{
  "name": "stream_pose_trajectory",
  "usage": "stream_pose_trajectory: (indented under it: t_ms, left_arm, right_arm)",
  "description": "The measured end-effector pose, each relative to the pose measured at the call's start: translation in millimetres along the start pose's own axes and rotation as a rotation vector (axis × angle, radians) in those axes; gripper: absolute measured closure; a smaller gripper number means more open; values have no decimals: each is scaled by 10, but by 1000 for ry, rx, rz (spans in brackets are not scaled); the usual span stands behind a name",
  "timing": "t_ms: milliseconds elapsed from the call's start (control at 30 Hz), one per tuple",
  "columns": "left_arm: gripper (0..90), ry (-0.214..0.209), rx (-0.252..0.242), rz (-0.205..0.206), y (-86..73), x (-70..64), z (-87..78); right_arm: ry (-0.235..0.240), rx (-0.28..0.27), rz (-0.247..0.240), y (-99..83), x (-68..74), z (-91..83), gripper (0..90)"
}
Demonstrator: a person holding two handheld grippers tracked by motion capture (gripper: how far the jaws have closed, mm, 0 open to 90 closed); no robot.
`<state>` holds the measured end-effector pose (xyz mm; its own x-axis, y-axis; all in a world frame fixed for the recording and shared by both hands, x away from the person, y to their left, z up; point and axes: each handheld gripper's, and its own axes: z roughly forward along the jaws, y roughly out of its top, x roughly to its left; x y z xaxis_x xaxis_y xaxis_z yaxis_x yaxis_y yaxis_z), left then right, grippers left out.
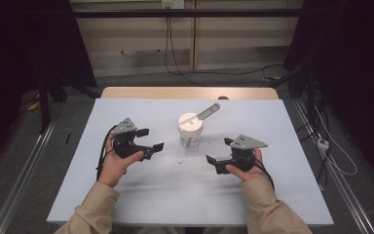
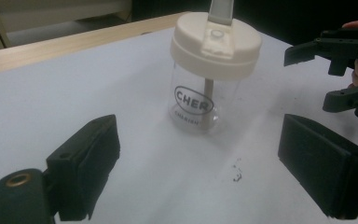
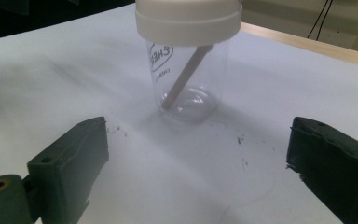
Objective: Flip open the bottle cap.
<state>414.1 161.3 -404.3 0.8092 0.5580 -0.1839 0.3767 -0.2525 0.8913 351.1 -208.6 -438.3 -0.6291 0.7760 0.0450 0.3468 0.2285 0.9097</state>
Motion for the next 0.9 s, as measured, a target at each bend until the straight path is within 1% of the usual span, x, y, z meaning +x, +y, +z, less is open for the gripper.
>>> stream_pose_trajectory:
  t_ms: [167,200,333,400,533,600,667,767,900]
  left_arm:
    - [104,8,6,-9,-113,52,-122]
    - [104,11,9,-2,-138,56,-148]
    - [104,20,16,3,-208,64,-228]
    - [103,33,19,1,-251,70,-275]
    - [100,45,29,-2,-333,84,-344]
    - [100,60,30,-2,-368,93,-379]
    - [100,58,27,-6,-396,106,-414]
    - [88,70,26,-6,-427,101,-463]
    - [87,73,26,-8,-478,100,-530]
  right_arm:
    - [-3,0,6,-77,-11,-145,52]
    - [-2,-1,7,-92,-10,-172,52]
    - [-1,3,15,-160,-10,-269,56]
    - [-3,6,21,-196,-21,-319,56]
    - [-7,2,31,-248,-43,-412,60]
    - [-11,1,36,-271,-51,-456,61]
    - [-12,1,37,-291,-59,-489,62]
    - [-16,1,43,-321,-71,-539,64]
    - [-19,3,46,-361,-82,-597,64]
